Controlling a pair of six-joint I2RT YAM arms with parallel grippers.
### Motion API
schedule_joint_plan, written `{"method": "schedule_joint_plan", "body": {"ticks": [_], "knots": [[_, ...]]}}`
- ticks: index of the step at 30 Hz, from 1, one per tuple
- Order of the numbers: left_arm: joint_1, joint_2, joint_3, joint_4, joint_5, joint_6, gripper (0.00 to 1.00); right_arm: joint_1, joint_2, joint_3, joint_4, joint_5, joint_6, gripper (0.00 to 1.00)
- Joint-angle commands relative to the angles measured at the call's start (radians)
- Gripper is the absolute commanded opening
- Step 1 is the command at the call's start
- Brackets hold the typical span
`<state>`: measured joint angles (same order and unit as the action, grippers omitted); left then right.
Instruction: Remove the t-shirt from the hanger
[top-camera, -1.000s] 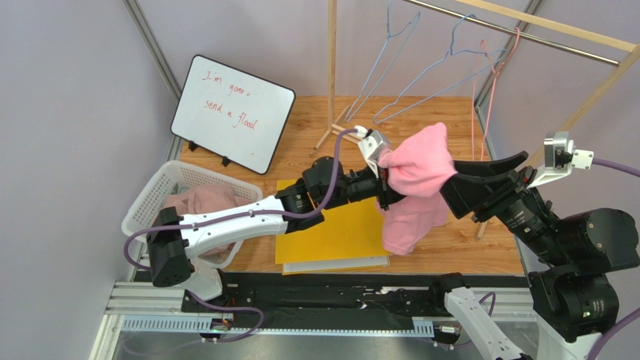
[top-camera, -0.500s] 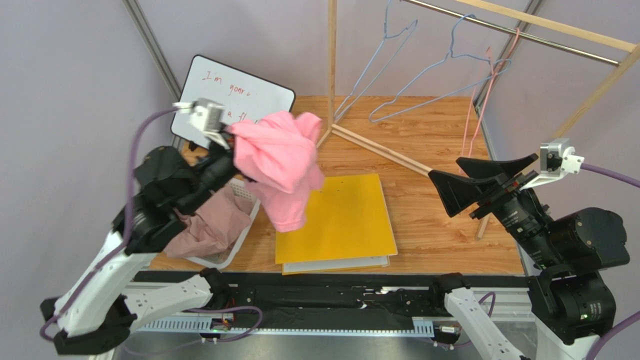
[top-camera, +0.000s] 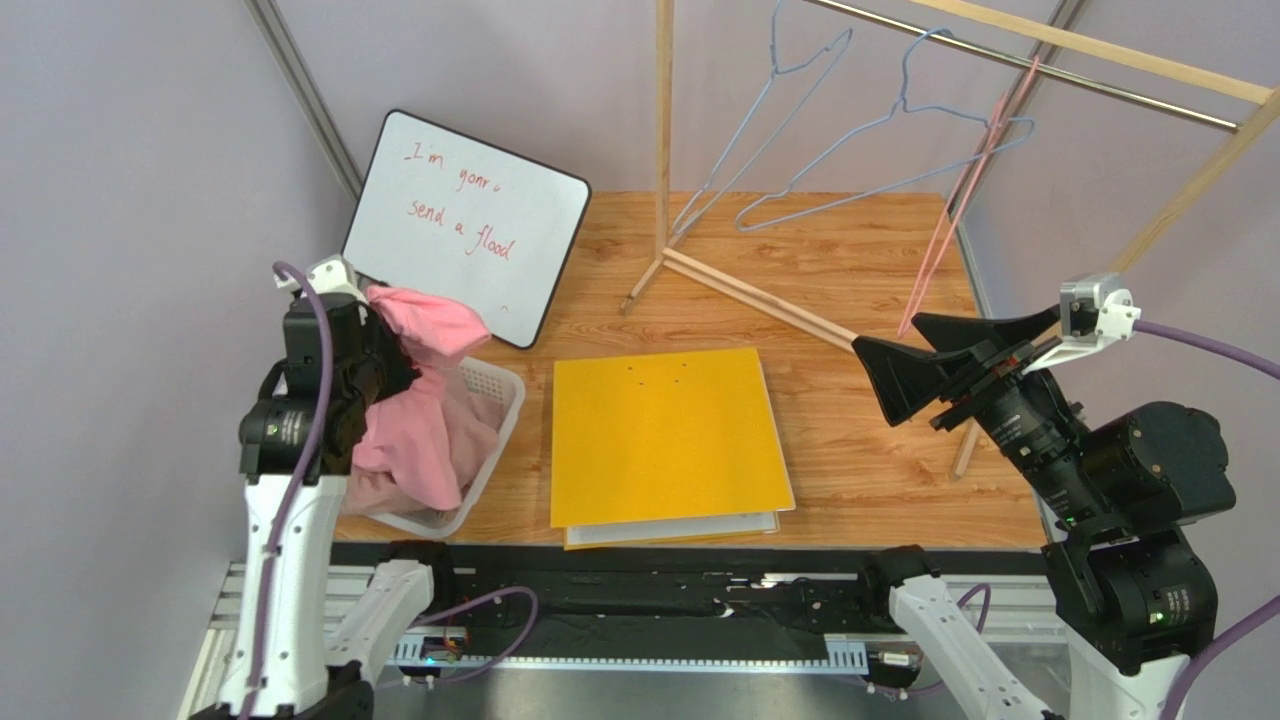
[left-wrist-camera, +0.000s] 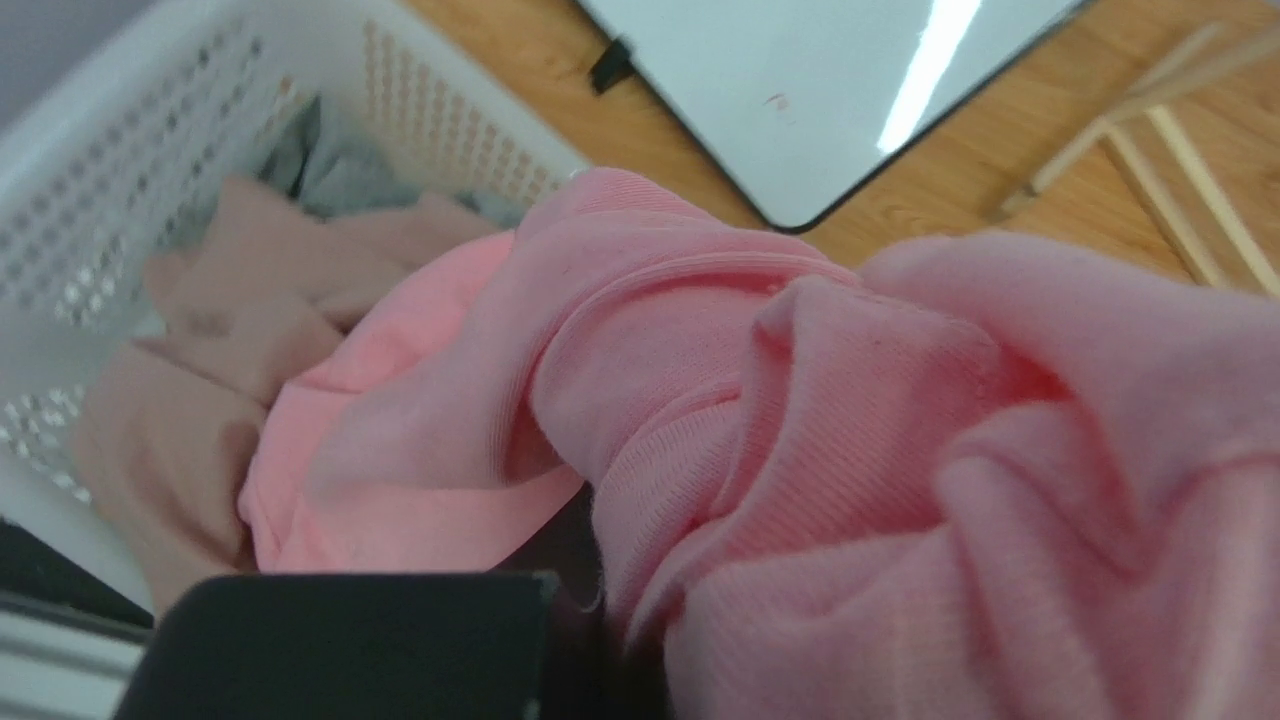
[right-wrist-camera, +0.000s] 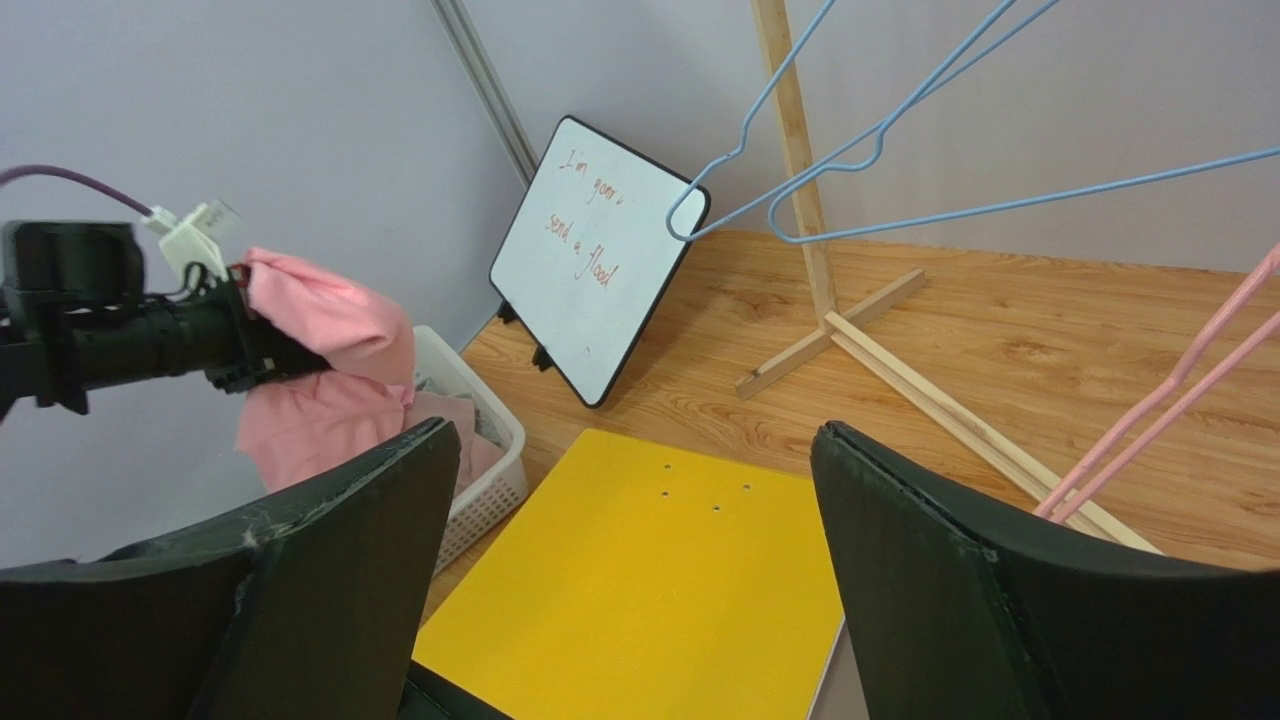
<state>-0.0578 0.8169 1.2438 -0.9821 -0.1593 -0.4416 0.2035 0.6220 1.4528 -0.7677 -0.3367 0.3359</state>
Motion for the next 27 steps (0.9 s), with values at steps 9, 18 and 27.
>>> {"method": "schedule_joint_plan", "body": {"ticks": [9,18,27], "knots": [[0.392,0.016,-0.389,0.12,0.05,-0.517,0.0,0.019,0.002,0.001,0.028,0.002,-0.012,0.94],[0.487,0.344,-0.425,0.12,0.179,-0.707,0.03,0.017,0.001,-0.032,0.039,-0.028,-0.008,0.94],[0.489,0.382,-0.165,-0.253,-0.083,-0.707,0.76,0.017,0.002,-0.065,0.06,-0.042,0.011,0.94]]}}
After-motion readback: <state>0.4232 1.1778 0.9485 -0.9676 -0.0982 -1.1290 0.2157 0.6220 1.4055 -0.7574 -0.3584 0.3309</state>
